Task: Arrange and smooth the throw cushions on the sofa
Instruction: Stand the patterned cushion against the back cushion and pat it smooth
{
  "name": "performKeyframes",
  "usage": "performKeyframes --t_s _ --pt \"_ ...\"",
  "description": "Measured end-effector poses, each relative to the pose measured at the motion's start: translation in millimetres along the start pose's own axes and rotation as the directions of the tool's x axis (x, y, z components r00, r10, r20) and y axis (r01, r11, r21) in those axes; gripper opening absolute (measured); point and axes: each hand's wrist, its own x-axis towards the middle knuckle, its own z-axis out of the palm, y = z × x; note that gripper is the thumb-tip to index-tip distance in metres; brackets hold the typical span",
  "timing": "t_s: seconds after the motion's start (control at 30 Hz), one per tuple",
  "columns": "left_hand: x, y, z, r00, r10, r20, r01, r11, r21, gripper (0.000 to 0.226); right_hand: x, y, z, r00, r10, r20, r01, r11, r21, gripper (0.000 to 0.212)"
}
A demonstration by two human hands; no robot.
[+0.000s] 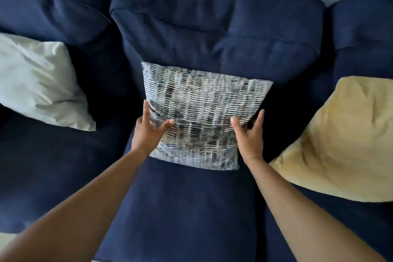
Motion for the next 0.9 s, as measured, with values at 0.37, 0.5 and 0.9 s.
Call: performKeyframes --t_s 0.37,0.5,0.9 --pt "81 57 -23 0.990 0.025 -0.142 -0.086 0.892 -0.444 0.076 52 -43 12 0.982 -0.076 -0.171 0.104 0.981 0.162 0.095" --pt "72 79 -24 0.922 0.083 -0.377 -0.266 0.844 -0.465 0.049 49 -68 15 0.904 -0.218 -0.368 0.277 0.954 0.117 0.073" --pt "70 82 -37 0.816 0.167 -0.553 -0.438 0.803 -0.404 0.045 42 -65 16 0.818 -0.216 -0.532 0.334 0.933 0.136 0.052"
